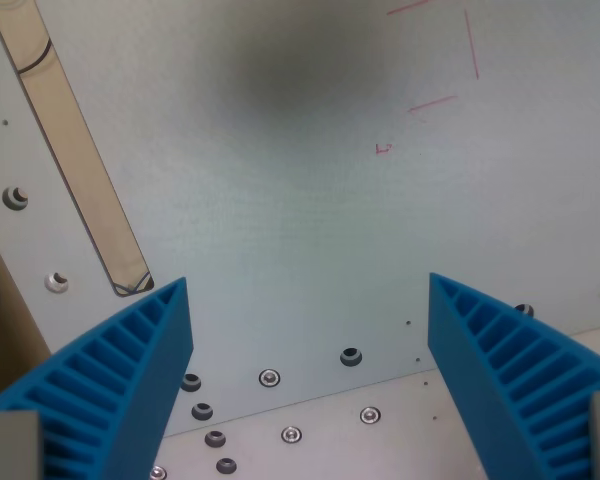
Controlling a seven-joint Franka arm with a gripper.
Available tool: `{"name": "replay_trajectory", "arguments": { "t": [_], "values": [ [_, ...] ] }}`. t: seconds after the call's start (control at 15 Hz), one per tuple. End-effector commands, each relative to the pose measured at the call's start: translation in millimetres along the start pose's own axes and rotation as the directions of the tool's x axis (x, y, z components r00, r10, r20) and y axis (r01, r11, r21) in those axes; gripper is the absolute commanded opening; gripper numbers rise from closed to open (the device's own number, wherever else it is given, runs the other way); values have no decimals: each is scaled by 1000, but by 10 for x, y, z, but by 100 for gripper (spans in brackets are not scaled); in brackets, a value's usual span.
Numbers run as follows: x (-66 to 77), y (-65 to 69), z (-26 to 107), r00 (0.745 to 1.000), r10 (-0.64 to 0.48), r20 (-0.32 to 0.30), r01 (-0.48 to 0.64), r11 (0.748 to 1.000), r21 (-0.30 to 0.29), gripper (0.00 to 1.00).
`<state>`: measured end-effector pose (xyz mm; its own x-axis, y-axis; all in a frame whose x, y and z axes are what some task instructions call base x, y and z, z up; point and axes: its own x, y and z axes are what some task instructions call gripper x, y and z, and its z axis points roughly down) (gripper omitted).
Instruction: Rotate around base negative y
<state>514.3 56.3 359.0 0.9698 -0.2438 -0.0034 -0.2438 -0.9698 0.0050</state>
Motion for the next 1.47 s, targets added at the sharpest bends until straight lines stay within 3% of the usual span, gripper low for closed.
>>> {"name": "replay_trajectory", "arguments": {
  "t": [0.07, 1.47],
  "values": [
    [-3, 1, -22, 1000, 0, -15, 0, 1000, 4, 100],
    [-3, 1, -22, 968, 9, -250, 7, 998, 63, 100]
  ]
}}
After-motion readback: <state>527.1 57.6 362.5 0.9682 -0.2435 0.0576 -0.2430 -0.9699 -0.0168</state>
